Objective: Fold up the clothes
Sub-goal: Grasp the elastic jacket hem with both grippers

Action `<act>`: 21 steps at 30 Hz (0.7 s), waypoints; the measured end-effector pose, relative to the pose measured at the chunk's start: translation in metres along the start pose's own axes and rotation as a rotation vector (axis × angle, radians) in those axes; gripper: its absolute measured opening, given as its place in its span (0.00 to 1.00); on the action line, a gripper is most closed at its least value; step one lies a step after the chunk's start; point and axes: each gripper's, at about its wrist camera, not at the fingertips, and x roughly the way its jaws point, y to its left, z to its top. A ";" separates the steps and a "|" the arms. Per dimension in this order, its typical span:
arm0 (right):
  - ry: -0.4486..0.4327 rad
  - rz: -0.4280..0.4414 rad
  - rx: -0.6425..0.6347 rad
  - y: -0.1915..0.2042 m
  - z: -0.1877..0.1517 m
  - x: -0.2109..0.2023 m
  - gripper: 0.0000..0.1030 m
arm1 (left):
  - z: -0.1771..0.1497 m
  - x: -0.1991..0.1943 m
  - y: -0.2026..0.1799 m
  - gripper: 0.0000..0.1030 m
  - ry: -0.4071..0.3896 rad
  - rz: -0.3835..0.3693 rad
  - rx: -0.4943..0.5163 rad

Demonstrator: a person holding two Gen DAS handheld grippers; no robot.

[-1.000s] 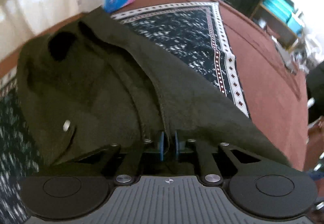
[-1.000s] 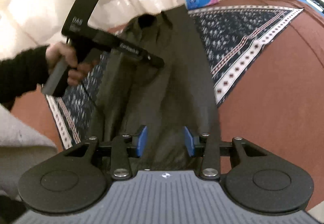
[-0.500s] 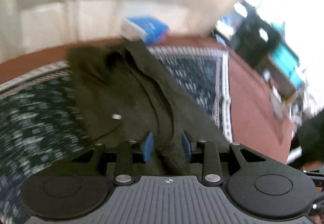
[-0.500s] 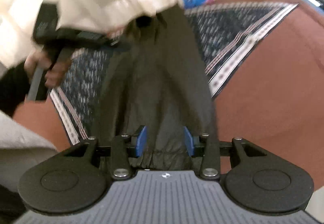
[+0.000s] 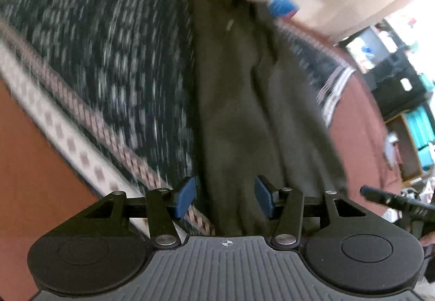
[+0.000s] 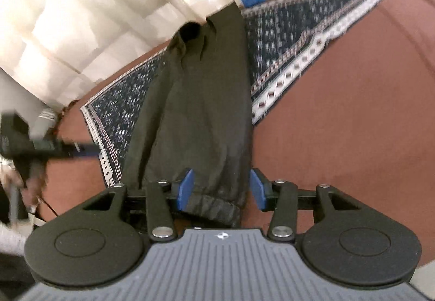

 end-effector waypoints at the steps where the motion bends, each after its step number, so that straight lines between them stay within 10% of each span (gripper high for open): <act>1: 0.013 0.017 0.016 -0.005 0.000 0.006 0.50 | -0.008 0.007 0.001 0.63 0.002 0.008 -0.027; 21: 0.142 0.189 0.199 -0.031 -0.030 0.057 0.47 | -0.054 0.033 -0.007 0.63 0.014 -0.078 -0.169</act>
